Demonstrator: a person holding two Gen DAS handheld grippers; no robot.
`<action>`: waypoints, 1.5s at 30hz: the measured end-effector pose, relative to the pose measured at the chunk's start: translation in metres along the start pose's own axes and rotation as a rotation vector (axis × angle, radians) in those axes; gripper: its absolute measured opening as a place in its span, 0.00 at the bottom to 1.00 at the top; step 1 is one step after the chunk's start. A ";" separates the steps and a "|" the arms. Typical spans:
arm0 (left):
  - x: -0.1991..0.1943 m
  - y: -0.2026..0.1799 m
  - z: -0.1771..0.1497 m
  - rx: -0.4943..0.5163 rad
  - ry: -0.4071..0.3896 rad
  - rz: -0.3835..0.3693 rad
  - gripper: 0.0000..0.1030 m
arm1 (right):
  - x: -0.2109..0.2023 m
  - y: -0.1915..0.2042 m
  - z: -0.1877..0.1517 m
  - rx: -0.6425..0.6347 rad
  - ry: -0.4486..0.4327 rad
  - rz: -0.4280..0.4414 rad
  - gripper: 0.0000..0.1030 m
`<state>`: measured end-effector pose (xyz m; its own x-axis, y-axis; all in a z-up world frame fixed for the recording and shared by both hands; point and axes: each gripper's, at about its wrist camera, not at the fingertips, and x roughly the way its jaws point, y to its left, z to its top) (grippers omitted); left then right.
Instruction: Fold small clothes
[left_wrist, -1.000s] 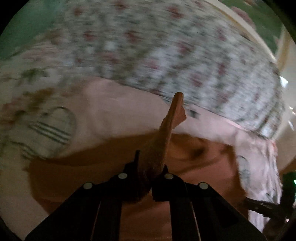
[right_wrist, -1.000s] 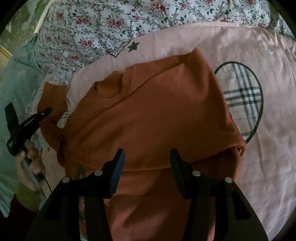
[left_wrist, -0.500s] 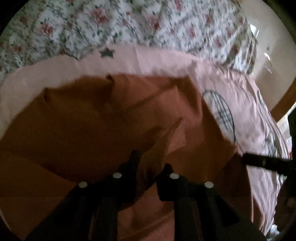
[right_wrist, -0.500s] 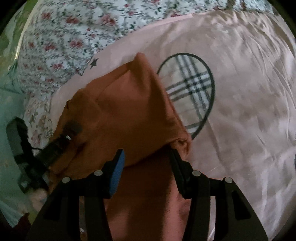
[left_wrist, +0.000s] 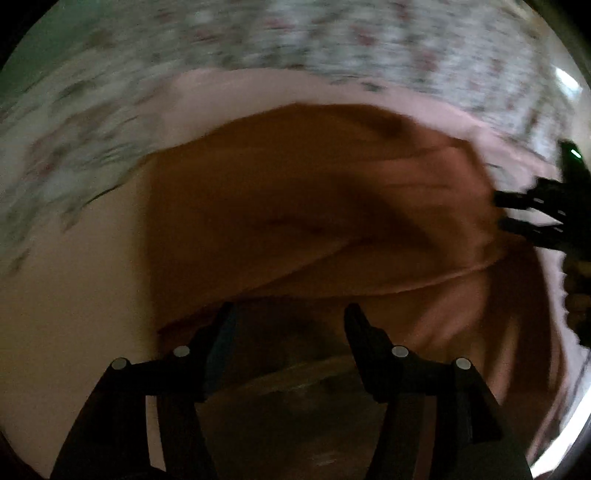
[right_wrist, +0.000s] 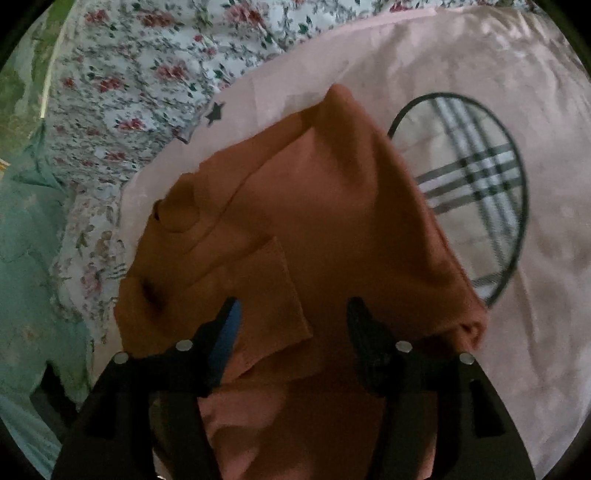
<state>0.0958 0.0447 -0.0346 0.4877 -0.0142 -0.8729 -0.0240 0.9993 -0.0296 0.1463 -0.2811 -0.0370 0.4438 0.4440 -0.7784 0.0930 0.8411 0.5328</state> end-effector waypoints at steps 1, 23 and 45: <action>0.000 0.014 -0.003 -0.034 0.004 0.028 0.58 | 0.003 0.000 0.000 0.006 0.004 -0.003 0.60; 0.030 0.078 0.008 -0.214 0.040 0.183 0.44 | -0.053 -0.009 0.042 -0.024 -0.181 -0.014 0.03; 0.031 0.084 0.009 -0.293 0.076 0.115 0.42 | -0.039 -0.005 0.034 -0.166 -0.127 -0.141 0.01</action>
<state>0.1167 0.1289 -0.0601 0.4006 0.0850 -0.9123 -0.3307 0.9420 -0.0575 0.1586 -0.3128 0.0019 0.5459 0.2857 -0.7876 0.0190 0.9356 0.3526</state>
